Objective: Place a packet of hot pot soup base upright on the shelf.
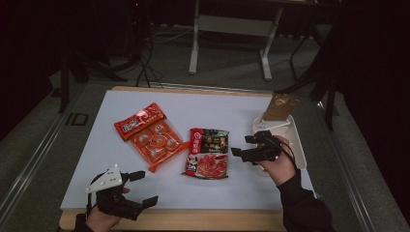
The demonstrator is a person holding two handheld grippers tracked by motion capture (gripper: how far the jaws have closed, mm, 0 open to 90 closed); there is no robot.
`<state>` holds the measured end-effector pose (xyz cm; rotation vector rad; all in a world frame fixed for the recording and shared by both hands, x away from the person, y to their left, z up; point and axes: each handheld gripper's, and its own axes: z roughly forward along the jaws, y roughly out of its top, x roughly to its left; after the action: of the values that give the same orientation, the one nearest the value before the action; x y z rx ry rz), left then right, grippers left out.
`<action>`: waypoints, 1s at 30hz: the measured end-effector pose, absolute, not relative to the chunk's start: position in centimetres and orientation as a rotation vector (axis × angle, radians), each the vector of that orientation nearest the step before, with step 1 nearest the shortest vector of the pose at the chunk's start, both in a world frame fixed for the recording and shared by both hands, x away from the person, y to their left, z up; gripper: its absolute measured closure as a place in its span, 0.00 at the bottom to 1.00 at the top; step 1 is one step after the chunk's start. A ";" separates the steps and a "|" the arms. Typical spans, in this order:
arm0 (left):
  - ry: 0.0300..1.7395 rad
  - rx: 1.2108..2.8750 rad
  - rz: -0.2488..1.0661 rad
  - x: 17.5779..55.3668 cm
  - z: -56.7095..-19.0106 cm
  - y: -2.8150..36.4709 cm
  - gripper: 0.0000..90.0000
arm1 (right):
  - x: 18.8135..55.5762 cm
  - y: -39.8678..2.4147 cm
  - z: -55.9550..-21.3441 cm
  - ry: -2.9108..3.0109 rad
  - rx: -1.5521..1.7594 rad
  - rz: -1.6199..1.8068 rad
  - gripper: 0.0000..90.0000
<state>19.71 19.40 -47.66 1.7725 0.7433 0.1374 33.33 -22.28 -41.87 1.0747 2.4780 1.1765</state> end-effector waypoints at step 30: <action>0.822 2.014 0.119 31.7 -46.8 12.2 0.07 | 25.1 -26.1 -42.0 2.142 0.855 1.431 0.15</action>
<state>31.67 12.20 -46.85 2.0144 0.8220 0.1191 25.07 -26.10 -41.96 0.8552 2.1423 1.4313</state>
